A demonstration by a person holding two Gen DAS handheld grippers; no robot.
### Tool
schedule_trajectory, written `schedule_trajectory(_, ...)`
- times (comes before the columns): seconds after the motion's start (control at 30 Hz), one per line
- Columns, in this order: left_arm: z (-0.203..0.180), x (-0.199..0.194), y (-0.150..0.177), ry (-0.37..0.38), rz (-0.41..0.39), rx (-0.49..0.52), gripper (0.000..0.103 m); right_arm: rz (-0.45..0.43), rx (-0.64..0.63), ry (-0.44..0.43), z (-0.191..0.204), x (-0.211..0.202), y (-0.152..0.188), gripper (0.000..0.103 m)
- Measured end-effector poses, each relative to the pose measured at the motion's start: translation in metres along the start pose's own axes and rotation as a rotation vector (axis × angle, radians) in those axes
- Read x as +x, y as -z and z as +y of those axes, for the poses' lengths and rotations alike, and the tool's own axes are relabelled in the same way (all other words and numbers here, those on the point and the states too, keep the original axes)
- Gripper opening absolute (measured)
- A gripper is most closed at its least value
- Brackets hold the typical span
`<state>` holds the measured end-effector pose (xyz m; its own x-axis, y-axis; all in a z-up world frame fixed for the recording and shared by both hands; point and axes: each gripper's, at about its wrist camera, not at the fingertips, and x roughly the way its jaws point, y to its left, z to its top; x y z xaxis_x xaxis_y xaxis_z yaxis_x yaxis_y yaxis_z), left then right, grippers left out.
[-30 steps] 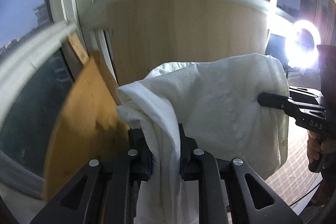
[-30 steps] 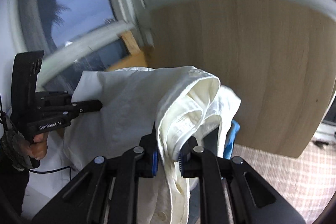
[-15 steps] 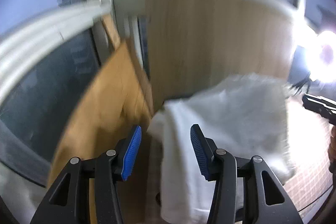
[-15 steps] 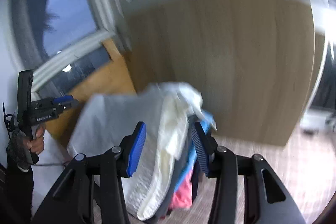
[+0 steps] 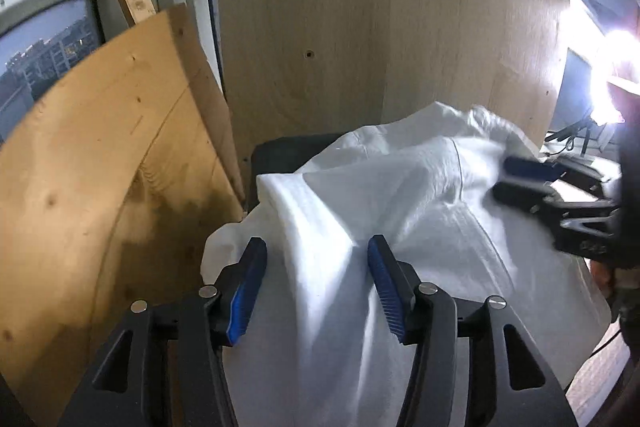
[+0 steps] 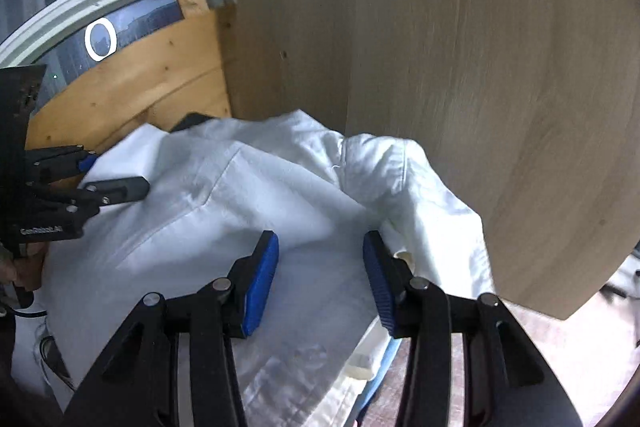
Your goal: Fold clothes
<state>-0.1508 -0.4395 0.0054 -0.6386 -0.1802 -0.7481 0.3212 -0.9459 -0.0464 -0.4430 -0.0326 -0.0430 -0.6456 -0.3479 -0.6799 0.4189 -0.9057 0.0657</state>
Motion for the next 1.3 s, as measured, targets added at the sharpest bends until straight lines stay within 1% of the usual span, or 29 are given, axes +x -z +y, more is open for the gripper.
schedule_trajectory(0.1,0.0,-0.007,-0.002,-0.004,-0.001,-0.015,0.052,-0.022,0.008,-0.011,0.004,-0.023,-0.001,0.042)
schedule_trajectory(0.17,-0.007,-0.03,-0.001,-0.041,-0.028,-0.003,0.049,-0.036,0.013,-0.019,0.007,-0.039,-0.001,0.043)
schedule_trajectory(0.2,-0.012,-0.046,0.0,-0.055,-0.053,0.01,0.049,-0.044,0.016,-0.022,0.008,-0.047,-0.001,0.045)
schedule_trajectory(0.23,-0.019,-0.061,0.003,-0.057,-0.08,0.025,0.051,-0.051,0.018,-0.026,0.01,-0.055,-0.002,0.046)
schedule_trajectory(0.27,-0.025,-0.076,0.008,-0.051,-0.107,0.04,0.051,-0.058,0.021,-0.03,0.011,-0.063,-0.002,0.049)
schedule_trajectory(0.3,-0.03,-0.087,0.015,-0.045,-0.122,0.046,0.052,-0.069,-0.002,-0.033,0.023,-0.077,0.004,0.053)
schedule_trajectory(0.37,-0.038,-0.098,0.031,-0.031,-0.128,0.049,0.053,-0.076,-0.03,-0.043,0.037,-0.089,0.019,0.056)
schedule_trajectory(0.4,-0.04,-0.099,0.041,-0.023,-0.119,0.05,0.054,-0.062,-0.038,-0.051,0.044,-0.089,0.03,0.057)
schedule_trajectory(0.47,-0.04,-0.093,0.054,-0.03,-0.084,0.046,0.054,-0.011,-0.031,-0.061,0.044,-0.079,0.047,0.057)
schedule_trajectory(0.53,-0.036,-0.08,0.068,-0.044,-0.037,0.027,0.054,0.071,-0.028,-0.04,0.043,-0.061,0.066,0.057)
schedule_trajectory(0.57,-0.033,-0.077,0.073,-0.053,-0.027,0.023,0.055,0.112,-0.029,-0.026,0.04,-0.058,0.077,0.057)
schedule_trajectory(0.63,-0.027,-0.081,0.079,-0.069,-0.033,0.013,0.056,0.141,-0.024,0.003,0.03,-0.065,0.094,0.057)
schedule_trajectory(0.73,-0.018,-0.106,0.081,-0.083,-0.067,-0.022,0.055,0.113,0.055,0.059,0.008,-0.093,0.1,0.059)
schedule_trajectory(0.8,-0.018,-0.123,0.082,-0.066,-0.095,-0.042,0.056,0.045,0.061,0.115,0.006,-0.119,0.095,0.058)
schedule_trajectory(0.87,-0.024,-0.139,0.083,-0.045,-0.124,-0.064,0.06,-0.004,0.075,0.087,0.013,-0.138,0.092,0.059)
schedule_trajectory(0.9,-0.03,-0.145,0.085,-0.037,-0.132,-0.069,0.06,-0.028,0.082,0.071,0.016,-0.148,0.09,0.059)
schedule_trajectory(0.93,-0.041,-0.15,0.089,-0.031,-0.135,-0.064,0.062,-0.026,0.067,0.085,0.026,-0.15,0.09,0.059)
schedule_trajectory(0.97,-0.053,-0.154,0.095,-0.027,-0.137,-0.055,0.065,-0.022,0.052,0.1,0.036,-0.151,0.089,0.062)
schedule_trajectory(1.0,-0.065,-0.159,0.101,-0.023,-0.14,-0.046,0.071,-0.019,0.036,0.116,0.046,-0.153,0.089,0.07)
schedule_trajectory(1.03,-0.077,-0.164,0.108,-0.018,-0.141,-0.034,0.076,-0.015,0.02,0.131,0.056,-0.154,0.088,0.072)
schedule_trajectory(1.1,-0.099,-0.17,0.124,-0.01,-0.13,-0.011,0.077,0.0,0.037,0.158,0.059,-0.16,0.101,0.073)
schedule_trajectory(1.17,-0.114,-0.167,0.132,-0.008,-0.093,0.003,0.077,0.015,0.056,0.184,0.062,-0.167,0.114,0.073)
schedule_trajectory(1.23,-0.125,-0.171,0.145,-0.025,-0.06,0.002,0.077,0.03,0.075,0.21,0.064,-0.173,0.127,0.074)
schedule_trajectory(1.3,-0.132,-0.17,0.154,-0.023,-0.034,0.001,0.077,0.045,0.094,0.237,0.066,-0.179,0.14,0.074)
